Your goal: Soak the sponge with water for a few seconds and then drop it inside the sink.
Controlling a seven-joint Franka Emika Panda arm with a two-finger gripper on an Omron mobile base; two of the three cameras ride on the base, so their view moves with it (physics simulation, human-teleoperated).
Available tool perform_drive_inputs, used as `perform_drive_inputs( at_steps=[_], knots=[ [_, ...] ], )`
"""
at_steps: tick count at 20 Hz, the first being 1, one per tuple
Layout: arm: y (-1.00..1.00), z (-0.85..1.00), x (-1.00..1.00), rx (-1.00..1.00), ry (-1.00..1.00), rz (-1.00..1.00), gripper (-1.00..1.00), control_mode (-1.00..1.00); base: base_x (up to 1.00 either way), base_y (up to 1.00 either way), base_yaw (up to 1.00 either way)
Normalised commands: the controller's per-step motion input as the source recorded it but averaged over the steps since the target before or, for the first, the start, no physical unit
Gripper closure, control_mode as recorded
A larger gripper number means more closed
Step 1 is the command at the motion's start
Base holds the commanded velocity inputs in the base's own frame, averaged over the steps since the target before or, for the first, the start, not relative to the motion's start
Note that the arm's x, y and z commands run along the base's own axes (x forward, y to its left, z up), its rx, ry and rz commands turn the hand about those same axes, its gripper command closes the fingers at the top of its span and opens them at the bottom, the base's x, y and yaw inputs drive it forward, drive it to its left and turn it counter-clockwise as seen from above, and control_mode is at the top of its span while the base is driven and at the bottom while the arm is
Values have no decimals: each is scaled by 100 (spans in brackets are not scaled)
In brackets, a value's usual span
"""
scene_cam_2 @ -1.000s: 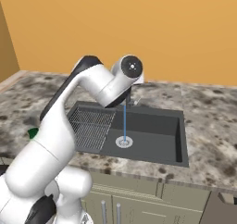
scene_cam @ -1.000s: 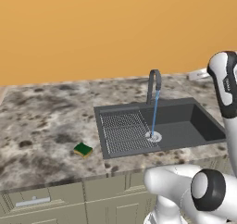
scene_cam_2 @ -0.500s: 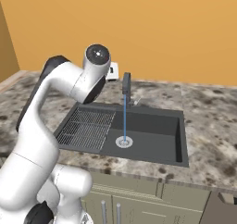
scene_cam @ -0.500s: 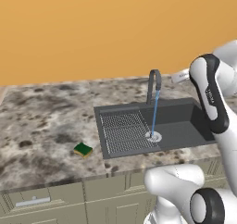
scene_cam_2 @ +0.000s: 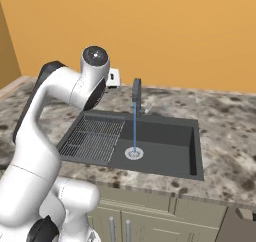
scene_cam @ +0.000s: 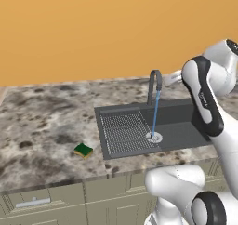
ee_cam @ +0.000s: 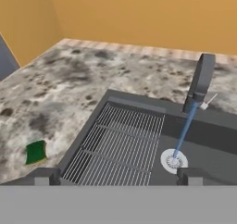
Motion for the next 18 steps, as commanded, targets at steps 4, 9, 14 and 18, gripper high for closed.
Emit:
perform_drive_inputs(
  at_steps=[4, 9, 14, 18],
  knots=[
    [10, -12, 0, 0, 24, 0, -100, -100, 0, 0, 0],
    [11, -15, 0, 0, 25, 0, -100, -100, 0, 0, 0],
    [18, -30, 0, 0, 17, 0, -100, -100, 0, 0, 0],
    [20, -54, -2, 0, 2, 0, -100, -100, 0, 0, 0]
  ],
)
